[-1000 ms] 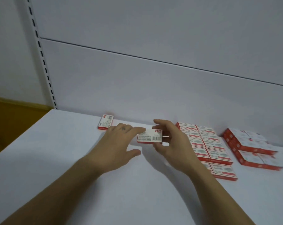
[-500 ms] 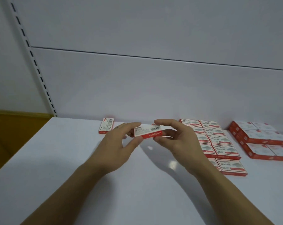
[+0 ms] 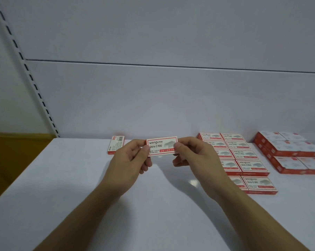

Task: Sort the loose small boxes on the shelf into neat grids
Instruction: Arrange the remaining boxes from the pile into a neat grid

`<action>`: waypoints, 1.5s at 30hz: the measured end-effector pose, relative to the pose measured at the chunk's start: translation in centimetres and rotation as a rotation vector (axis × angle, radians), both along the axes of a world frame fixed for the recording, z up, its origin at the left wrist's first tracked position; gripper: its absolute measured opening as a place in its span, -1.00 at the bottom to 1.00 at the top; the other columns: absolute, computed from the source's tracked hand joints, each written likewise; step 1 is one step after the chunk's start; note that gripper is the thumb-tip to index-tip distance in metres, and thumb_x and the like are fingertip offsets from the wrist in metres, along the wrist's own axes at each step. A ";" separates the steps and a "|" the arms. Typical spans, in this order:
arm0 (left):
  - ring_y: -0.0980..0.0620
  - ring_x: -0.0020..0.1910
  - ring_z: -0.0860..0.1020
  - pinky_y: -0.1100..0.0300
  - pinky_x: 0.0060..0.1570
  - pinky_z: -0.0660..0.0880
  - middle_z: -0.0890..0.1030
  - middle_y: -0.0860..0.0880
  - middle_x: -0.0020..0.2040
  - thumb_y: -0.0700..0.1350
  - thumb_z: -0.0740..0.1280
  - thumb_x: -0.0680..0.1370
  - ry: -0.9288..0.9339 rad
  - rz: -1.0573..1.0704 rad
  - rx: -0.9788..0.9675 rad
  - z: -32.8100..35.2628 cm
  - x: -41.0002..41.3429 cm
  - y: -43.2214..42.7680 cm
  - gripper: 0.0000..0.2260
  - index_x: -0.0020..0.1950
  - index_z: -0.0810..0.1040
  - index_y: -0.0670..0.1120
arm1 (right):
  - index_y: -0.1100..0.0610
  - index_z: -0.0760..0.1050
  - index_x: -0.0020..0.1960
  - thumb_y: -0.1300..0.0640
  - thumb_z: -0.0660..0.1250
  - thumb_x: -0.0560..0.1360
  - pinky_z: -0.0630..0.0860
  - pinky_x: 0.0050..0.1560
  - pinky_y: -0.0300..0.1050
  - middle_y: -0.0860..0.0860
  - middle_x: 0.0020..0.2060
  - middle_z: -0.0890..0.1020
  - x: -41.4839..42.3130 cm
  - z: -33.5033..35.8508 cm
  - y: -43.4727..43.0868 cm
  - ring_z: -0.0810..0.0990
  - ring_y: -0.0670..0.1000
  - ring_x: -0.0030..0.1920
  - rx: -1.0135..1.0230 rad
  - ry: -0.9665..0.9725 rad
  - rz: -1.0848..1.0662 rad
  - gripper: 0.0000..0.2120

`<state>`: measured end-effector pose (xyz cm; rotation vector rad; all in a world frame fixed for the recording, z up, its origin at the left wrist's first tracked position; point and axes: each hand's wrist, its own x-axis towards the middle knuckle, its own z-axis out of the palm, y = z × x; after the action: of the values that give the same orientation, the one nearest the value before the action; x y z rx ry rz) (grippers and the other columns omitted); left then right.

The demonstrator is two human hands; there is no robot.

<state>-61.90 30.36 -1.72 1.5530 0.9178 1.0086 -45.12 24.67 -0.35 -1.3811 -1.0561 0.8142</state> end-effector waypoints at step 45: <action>0.18 -0.06 0.49 0.17 -0.03 0.47 0.51 0.23 -0.01 0.19 0.29 0.51 0.588 -0.145 0.684 1.9 6.8 -5.2 -0.50 0.41 0.24 0.21 | -0.11 0.57 0.14 0.07 0.46 0.44 0.38 0.06 -0.21 -0.18 0.09 0.57 9.4 3.4 -8.6 0.46 -0.13 0.10 -0.022 -1.159 0.005 -0.72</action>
<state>-55.11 25.15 0.18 2.5437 0.8652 0.8056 -35.72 16.09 3.07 -1.8967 -1.8997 -0.0718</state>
